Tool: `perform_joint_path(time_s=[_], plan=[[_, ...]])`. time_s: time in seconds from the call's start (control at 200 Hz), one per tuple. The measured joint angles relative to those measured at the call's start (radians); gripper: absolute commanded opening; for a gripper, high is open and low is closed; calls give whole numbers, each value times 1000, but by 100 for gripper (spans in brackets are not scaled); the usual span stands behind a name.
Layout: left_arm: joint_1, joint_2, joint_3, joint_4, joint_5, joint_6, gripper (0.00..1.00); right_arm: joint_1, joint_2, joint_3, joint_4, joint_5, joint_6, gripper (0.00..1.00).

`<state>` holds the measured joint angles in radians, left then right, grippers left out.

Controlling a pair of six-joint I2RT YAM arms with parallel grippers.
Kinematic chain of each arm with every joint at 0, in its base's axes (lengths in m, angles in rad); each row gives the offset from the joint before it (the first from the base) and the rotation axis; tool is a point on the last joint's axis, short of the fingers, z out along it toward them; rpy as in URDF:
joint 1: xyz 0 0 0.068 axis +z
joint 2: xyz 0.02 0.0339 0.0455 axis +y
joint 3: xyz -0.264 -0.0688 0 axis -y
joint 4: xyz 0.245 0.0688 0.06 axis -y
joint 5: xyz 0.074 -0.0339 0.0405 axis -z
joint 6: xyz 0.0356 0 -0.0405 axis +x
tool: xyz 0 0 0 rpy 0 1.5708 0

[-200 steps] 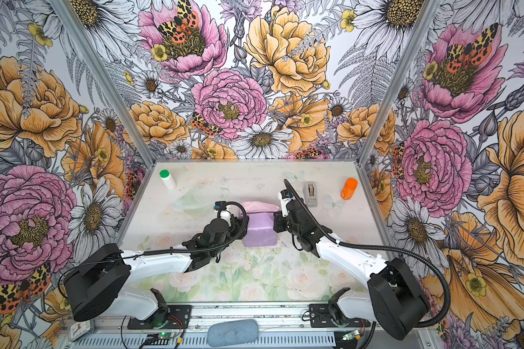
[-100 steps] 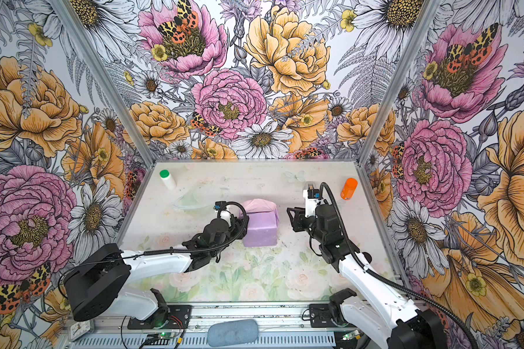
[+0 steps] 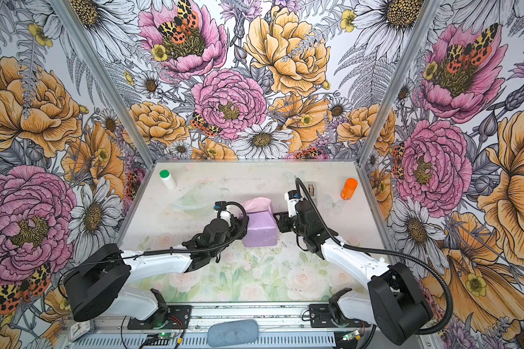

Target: Wrap the gift box in paper

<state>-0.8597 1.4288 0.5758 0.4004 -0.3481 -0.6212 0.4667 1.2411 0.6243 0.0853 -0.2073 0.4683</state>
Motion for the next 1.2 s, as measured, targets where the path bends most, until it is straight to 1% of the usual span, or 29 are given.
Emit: perform_joint_path(time_s=[0.285, 0.455, 0.665, 0.966, 1.076, 1.196], plan=[[0, 0, 0, 0, 0, 0, 59, 19, 19, 0, 56, -34, -21, 38], [0, 0, 0, 0, 0, 0, 59, 21, 55, 2, 35, -64, -47, 41], [1, 0, 0, 0, 1, 3, 59, 18, 52, 16, -14, -114, -74, 42], [14, 0, 0, 2, 28, 20, 59, -68, 49, 17, -65, -287, -65, 43], [15, 0, 0, 3, 31, 22, 59, -72, 22, 18, -106, -307, -66, 44], [24, 0, 0, 3, 30, 22, 59, -95, -61, 18, -167, -318, -69, 45]])
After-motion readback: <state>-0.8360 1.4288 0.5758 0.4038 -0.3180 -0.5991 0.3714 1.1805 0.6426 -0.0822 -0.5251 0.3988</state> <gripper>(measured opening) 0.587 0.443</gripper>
